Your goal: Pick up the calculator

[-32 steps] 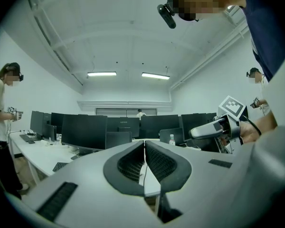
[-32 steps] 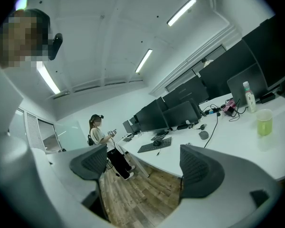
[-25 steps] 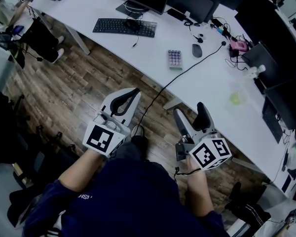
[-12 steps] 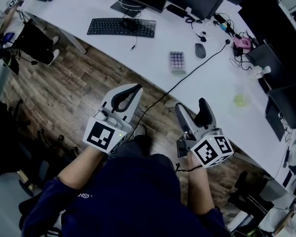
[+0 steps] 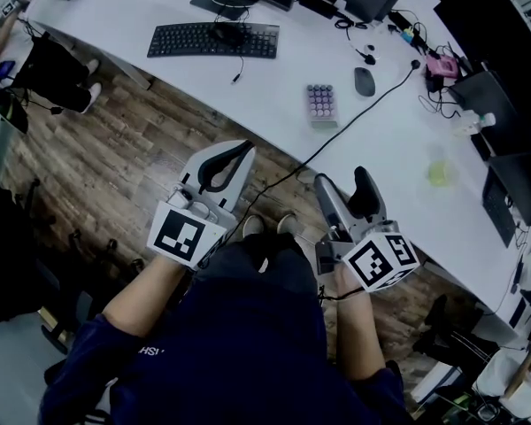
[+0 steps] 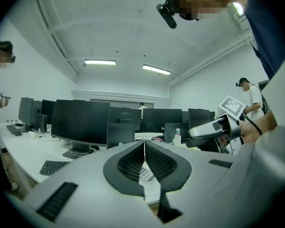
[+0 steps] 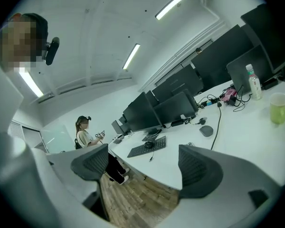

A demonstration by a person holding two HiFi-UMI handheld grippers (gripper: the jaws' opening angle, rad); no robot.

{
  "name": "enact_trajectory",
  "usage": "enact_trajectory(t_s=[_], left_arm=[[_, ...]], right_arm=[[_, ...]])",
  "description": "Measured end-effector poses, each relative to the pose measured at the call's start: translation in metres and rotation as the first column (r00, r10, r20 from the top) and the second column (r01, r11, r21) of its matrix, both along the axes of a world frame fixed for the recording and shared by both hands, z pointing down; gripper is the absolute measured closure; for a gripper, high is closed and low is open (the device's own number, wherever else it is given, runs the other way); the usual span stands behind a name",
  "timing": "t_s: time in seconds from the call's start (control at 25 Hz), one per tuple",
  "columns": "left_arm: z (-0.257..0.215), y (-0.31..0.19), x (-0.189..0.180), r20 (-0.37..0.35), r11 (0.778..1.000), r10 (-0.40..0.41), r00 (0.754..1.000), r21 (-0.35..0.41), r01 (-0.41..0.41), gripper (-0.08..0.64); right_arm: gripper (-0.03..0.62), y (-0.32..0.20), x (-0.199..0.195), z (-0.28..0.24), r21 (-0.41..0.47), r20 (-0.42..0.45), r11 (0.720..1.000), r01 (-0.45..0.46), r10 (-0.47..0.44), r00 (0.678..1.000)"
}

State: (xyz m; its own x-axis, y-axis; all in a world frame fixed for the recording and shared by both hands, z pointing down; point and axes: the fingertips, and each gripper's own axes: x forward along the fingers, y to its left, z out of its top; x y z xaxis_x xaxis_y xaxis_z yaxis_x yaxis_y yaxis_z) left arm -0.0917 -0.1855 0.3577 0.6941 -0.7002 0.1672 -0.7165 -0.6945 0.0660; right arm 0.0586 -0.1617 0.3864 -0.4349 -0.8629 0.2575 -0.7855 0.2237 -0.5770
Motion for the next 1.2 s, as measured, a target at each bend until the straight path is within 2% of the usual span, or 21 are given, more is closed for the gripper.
enact_trajectory(t_s=[0.64, 1.2], left_arm=[[0.044, -0.044, 0.029, 0.037, 0.997, -0.019, 0.999, -0.072, 0.022, 0.528], [0.089, -0.075, 0.057, 0.087, 0.988, -0.036, 0.996, -0.144, 0.048, 0.528]], right_arm=[[0.174, -0.049, 0.023, 0.059, -0.109, 0.108, 0.994, 0.000, 0.012, 0.994], [0.187, -0.085, 0.031, 0.129, -0.250, 0.259, 0.967, 0.054, 0.013, 0.966]])
